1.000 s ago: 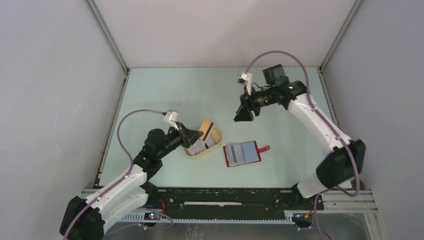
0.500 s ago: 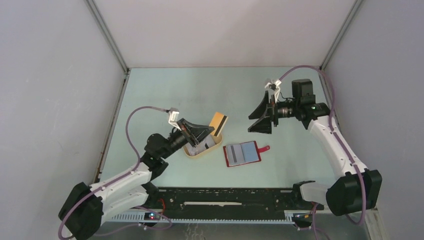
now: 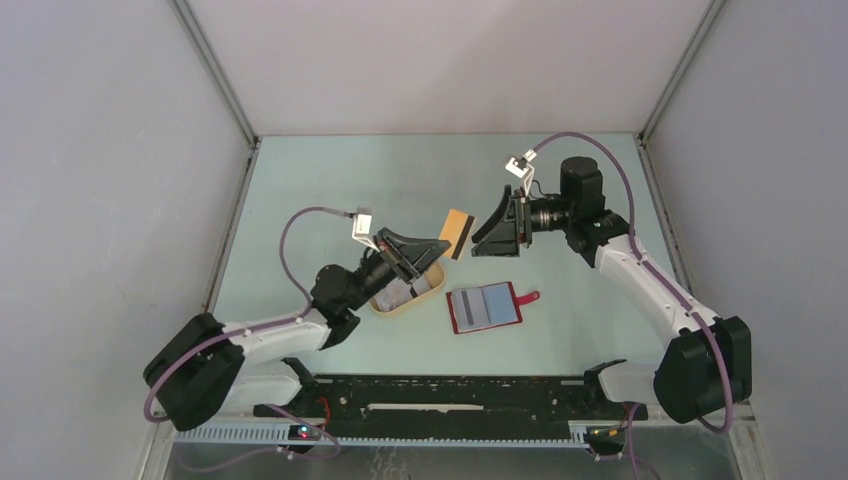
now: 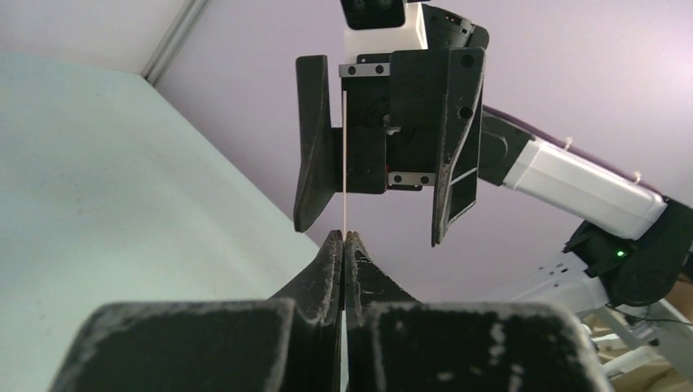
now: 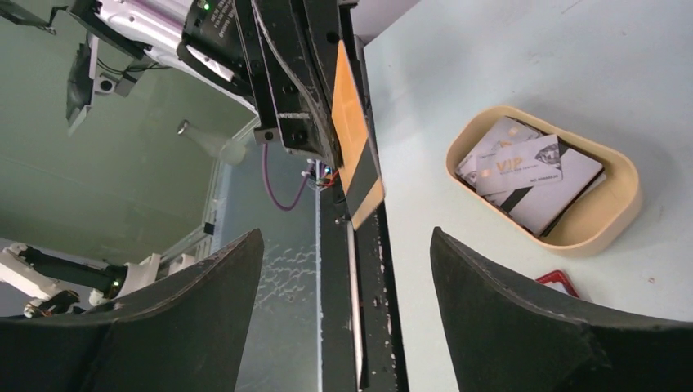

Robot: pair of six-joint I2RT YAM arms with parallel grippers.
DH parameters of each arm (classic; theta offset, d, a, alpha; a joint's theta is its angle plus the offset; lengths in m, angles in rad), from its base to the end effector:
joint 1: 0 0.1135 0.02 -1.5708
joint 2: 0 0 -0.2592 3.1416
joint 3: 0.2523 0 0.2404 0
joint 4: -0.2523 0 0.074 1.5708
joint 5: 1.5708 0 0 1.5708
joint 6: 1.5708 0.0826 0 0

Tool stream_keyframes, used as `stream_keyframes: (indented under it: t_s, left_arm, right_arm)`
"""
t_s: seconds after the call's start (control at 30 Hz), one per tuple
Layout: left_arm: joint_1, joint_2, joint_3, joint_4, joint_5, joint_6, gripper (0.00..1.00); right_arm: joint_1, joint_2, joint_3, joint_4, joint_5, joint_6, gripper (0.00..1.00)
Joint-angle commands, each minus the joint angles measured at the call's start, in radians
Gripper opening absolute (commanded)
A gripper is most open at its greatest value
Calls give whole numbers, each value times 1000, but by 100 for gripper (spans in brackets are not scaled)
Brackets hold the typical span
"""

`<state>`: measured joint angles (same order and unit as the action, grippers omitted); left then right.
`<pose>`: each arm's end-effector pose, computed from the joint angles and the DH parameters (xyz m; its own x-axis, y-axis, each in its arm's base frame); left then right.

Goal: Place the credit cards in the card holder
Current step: Pick up the credit card from the storage box.

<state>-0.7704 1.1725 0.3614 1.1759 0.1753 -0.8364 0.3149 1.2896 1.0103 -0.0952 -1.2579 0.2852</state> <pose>0.1826 -0.1973 0.2804 -0.4242 -0.6068 -0.6722 0.7279 0.2131 -0.6517 0.2428 0.1617 0.3197 -0.5975 -0.1035 -0.7952 -0.8016 0.0496 0.5958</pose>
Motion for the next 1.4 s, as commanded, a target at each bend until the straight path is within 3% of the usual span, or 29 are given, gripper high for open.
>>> stream_keyframes:
  t_s: [0.0,0.33,0.77,0.93,1.0,1.07,1.2,1.37]
  left_arm:
    - [-31,68,78,171,-22,-56,0]
    - [-57,164,109,215,-19,-94,0]
    - [-59,180,88,216,-42,-95,0]
    - [-59,182,79,214,-52,-93,0]
    - [-58,181,70,213,-62,-94,8]
    - [-58,174,58,210,-71,-93,15]
    - [-58,135,24,167,-89,-73,42]
    - [-58,-6,-16,-60,-130,67,63]
  right_arm:
    - [18,-10,5,135,25,146,82]
    - [-31,-37,4,190,10,233,63]
    - [-46,-38,4,213,0,250,37]
    - [-47,-32,5,197,11,231,8]
    - [-46,-30,4,187,11,215,0]
    - [-49,-29,5,168,0,181,0]
    - [-62,-26,5,69,-55,25,0]
    - [-81,-26,4,-106,-44,-141,0]
